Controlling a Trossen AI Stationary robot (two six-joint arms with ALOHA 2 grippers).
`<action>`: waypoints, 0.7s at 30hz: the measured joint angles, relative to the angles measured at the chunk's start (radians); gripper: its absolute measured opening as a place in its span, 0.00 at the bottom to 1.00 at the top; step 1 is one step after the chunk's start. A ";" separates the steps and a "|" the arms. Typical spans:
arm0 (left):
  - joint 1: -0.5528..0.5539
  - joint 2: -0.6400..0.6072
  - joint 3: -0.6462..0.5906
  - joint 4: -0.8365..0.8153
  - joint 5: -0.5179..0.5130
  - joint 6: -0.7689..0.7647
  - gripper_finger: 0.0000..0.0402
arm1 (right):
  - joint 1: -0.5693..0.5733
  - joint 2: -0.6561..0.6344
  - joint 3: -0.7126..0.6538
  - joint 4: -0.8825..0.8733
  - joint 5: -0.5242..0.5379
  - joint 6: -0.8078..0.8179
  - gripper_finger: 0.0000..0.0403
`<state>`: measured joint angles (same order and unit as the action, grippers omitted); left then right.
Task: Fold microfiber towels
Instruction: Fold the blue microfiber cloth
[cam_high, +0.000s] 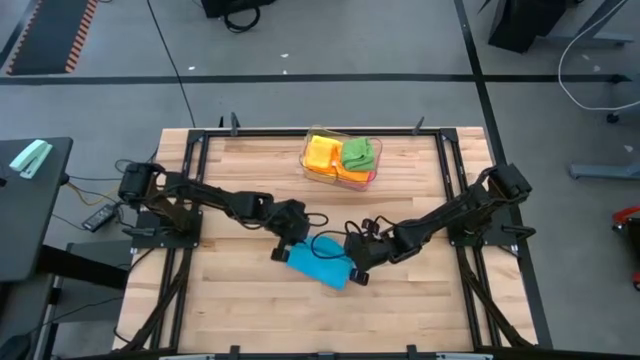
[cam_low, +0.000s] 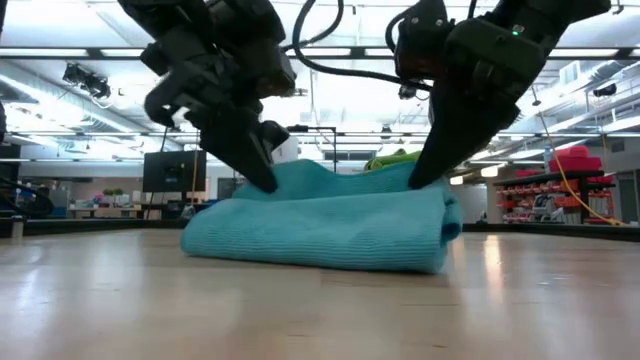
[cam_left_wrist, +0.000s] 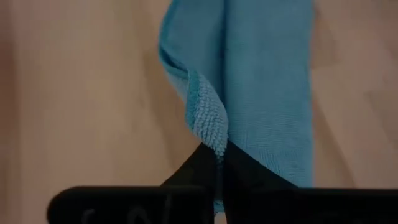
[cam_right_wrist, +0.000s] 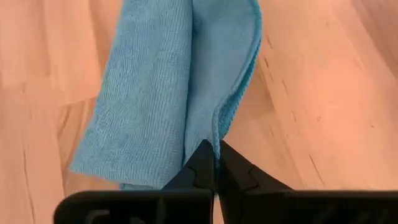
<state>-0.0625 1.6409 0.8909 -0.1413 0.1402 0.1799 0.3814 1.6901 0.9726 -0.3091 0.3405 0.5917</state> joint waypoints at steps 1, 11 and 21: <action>-0.006 0.001 0.000 0.001 0.003 0.000 0.05 | 0.003 0.000 0.000 0.003 0.000 -0.008 0.02; -0.028 -0.038 -0.001 -0.024 -0.133 0.001 0.27 | 0.008 0.008 0.000 0.036 -0.009 -0.043 0.02; -0.104 -0.119 0.000 -0.024 0.048 -0.021 0.42 | 0.008 0.008 0.000 0.042 -0.004 -0.058 0.04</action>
<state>-0.1661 1.5219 0.8909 -0.1654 0.1882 0.1589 0.3894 1.6981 0.9722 -0.2672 0.3367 0.5335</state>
